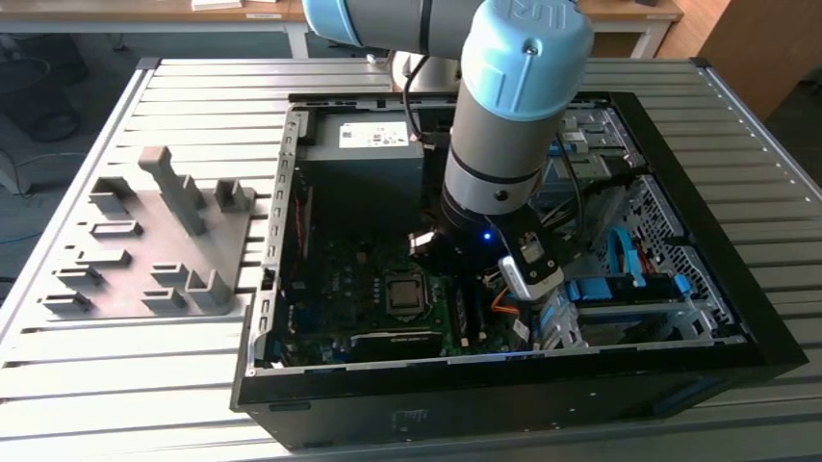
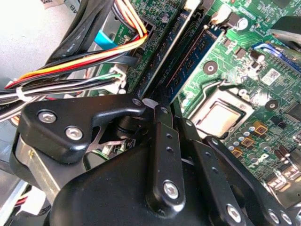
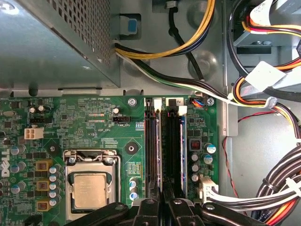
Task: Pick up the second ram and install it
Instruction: 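Insert the second ram into the second slot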
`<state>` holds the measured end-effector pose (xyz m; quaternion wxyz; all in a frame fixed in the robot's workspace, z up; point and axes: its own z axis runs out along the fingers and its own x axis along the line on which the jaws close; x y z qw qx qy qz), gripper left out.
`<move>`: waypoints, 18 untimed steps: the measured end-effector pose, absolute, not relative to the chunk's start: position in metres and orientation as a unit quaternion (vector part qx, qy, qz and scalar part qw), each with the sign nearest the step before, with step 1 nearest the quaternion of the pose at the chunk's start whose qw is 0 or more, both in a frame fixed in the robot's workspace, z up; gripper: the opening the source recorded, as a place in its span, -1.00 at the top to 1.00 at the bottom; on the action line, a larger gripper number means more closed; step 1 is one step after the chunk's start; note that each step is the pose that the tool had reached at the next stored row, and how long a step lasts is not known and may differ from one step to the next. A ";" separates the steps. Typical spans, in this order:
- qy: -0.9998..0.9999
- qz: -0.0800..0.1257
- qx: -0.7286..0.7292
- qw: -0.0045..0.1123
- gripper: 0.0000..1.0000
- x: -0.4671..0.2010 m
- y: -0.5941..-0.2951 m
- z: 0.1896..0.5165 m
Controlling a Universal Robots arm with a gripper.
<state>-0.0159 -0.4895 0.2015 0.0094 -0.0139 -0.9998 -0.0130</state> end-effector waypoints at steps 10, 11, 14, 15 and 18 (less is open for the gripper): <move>-1.000 -0.013 -0.014 0.009 0.46 -0.016 -0.489 0.201; -1.000 -0.013 -0.014 0.009 0.46 -0.016 -0.489 0.201; -1.000 -0.013 -0.014 0.009 0.46 -0.016 -0.490 0.203; -1.000 -0.013 -0.014 0.009 0.46 -0.016 -0.489 0.204; -1.000 -0.013 -0.014 0.009 0.46 -0.016 -0.489 0.207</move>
